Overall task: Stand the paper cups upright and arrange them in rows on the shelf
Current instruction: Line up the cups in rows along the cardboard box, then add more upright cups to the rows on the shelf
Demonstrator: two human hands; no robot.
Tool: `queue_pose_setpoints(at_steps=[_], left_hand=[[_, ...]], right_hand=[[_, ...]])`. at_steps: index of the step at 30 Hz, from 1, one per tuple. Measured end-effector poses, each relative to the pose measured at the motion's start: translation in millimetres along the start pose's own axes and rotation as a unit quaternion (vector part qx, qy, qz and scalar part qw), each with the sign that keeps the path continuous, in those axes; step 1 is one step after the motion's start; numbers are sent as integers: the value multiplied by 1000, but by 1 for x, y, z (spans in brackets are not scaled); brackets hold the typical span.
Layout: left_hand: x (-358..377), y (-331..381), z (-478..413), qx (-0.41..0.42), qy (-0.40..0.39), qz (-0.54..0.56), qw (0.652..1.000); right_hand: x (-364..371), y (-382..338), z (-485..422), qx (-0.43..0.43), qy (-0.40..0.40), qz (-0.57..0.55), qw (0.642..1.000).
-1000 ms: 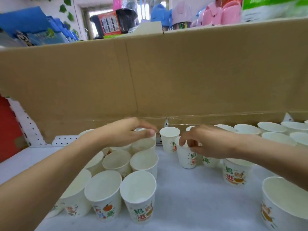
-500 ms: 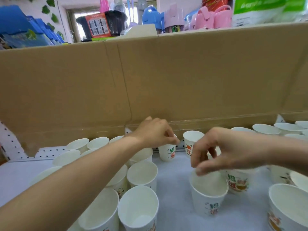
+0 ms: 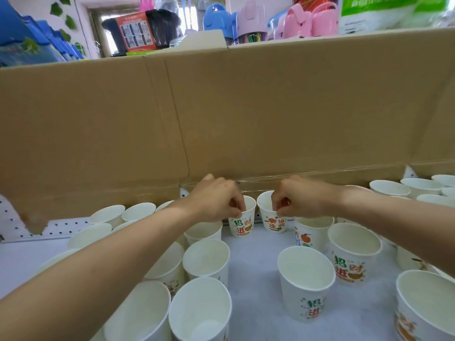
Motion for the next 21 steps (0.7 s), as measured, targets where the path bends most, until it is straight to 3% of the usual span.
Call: queue_pose_setpoints(at_steps=[11, 16, 21], left_hand=[[-2, 1, 2, 23, 17, -79, 996], [-7, 17, -10, 47, 54, -4, 997], [-3, 62, -32, 132, 17, 149, 980]], right_hand=[[-8, 5, -2, 12, 8, -14, 1000], [-47, 63, 18, 89, 77, -40, 992], [-28, 91, 45, 105, 3, -24, 994]])
Point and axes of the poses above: each hand's wrist, its own z-axis away from the middle knuckle, its own x-axis out of the palm, y = z × x, the point moved 4 cm from there along -z, towards the middle knuckle, and after that the axes turned 8 degrees about z, right-handed, at the moved point
